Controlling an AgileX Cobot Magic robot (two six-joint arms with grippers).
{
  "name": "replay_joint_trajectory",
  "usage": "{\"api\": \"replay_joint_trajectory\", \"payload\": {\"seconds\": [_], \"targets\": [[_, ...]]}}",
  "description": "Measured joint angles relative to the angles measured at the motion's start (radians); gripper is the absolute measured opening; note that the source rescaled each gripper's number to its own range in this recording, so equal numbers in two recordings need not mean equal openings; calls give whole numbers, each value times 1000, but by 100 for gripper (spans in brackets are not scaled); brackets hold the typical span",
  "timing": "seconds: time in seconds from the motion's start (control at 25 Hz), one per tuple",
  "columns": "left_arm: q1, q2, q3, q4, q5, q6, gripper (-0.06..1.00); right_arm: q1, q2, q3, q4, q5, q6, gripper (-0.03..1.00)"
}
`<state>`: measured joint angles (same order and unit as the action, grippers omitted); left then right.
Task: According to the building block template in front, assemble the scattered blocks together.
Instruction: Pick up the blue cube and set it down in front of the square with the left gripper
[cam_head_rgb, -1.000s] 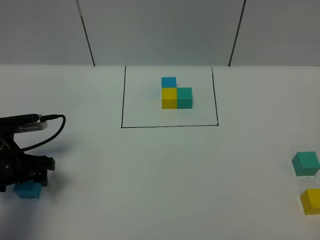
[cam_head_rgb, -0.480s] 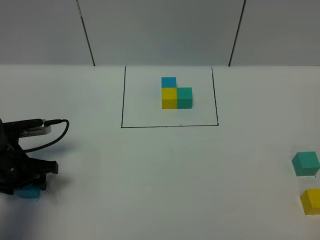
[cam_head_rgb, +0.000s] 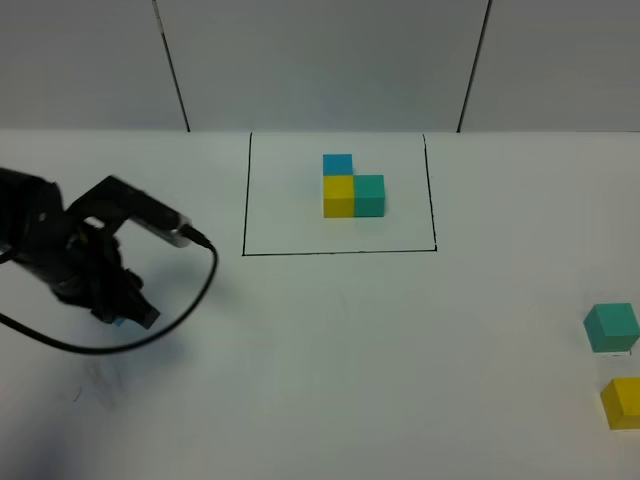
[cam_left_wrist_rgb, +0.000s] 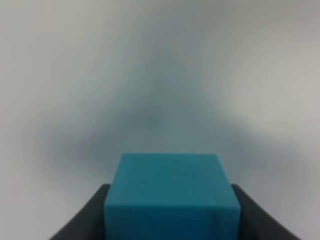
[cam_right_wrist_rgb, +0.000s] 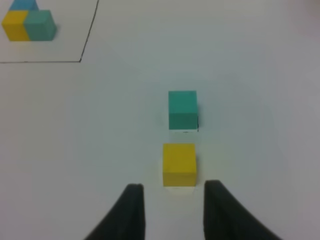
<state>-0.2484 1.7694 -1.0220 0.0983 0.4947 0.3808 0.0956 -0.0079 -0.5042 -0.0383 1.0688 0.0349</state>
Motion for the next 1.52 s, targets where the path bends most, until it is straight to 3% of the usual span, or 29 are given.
{"api": "replay_joint_trajectory", "payload": {"seconds": [0.16, 0.28, 0.4, 0.68, 1.52], "targets": [[-163, 34, -157, -65, 132, 376, 0, 0, 0, 0, 0, 0, 0, 0], [-251, 101, -272, -110, 228, 526, 0, 0, 0, 0, 0, 0, 0, 0], [-314, 171, -371, -129, 271, 606, 0, 0, 0, 0, 0, 0, 0, 0], [-392, 319, -511, -142, 305, 642, 0, 0, 0, 0, 0, 0, -2, 0], [-394, 444, -537, -154, 275, 650, 0, 0, 0, 0, 0, 0, -2, 0]]}}
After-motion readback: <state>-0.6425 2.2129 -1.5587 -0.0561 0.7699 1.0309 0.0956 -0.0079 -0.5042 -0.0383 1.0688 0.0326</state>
